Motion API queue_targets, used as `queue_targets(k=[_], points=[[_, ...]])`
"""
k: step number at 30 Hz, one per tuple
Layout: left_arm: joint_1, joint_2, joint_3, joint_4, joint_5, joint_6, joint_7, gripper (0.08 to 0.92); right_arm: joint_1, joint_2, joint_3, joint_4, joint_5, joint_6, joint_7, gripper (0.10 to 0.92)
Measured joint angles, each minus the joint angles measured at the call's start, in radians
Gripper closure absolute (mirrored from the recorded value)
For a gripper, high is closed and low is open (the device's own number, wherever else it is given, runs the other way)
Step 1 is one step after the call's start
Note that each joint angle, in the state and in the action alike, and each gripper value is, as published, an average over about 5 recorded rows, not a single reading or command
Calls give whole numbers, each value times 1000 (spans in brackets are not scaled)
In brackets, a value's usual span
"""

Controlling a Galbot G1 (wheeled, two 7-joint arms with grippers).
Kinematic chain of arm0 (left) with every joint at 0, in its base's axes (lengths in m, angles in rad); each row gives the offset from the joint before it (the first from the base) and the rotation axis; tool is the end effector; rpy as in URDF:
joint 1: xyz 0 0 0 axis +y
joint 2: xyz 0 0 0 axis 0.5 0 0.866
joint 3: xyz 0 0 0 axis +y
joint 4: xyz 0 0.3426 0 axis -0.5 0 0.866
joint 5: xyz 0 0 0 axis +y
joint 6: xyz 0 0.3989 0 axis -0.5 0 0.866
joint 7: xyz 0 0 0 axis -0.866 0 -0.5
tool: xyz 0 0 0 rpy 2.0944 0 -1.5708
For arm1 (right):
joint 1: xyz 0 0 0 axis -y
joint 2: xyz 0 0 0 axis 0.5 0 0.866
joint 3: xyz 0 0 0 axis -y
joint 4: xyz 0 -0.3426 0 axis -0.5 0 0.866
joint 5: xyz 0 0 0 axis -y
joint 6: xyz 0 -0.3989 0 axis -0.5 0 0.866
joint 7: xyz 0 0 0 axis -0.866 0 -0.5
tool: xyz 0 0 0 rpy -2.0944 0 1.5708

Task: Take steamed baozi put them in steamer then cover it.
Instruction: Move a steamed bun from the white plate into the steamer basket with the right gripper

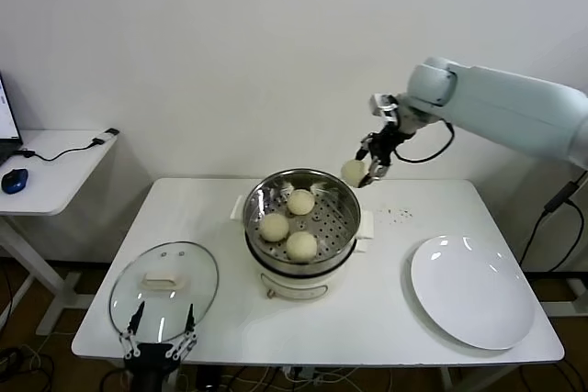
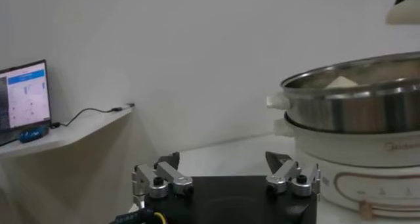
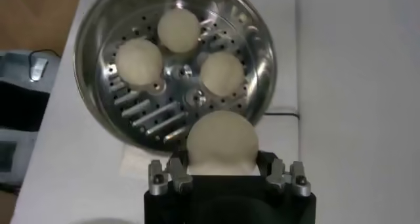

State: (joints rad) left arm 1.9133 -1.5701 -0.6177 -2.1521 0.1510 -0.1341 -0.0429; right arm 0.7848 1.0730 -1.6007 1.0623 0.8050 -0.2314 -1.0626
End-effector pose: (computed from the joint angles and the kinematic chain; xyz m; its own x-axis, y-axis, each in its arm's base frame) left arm 0.1209 0.0314 -0.3329 -0.9857 -0.0924 0.1411 -0.0595 0.9733 0.2216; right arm 0.6397 0.0041 -0.0186 -0.1311 -0.3137 0.9404 -0.9852 -0.0642 -0.1587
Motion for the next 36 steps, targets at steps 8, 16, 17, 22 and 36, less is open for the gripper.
queue_targets(k=[8,16,17,22,36], points=[[5,5,3,-18,1,5,1,177,-6,101,-69,10,31,-25,29,355],[5,13,-4,-19,0,9,3,177,-60,150,-102,1,14,-40,51,355],[5,13,-4,-19,0,10,3,177,-68,154,-104,-3,11,-41,52,355],[1,13,-3,-13,0,11,3,177,-106,171,-107,-23,-4,-45,60,355],[-5,13,-2,-5,0,14,2,177,-160,191,-85,-69,-11,-49,71,222]])
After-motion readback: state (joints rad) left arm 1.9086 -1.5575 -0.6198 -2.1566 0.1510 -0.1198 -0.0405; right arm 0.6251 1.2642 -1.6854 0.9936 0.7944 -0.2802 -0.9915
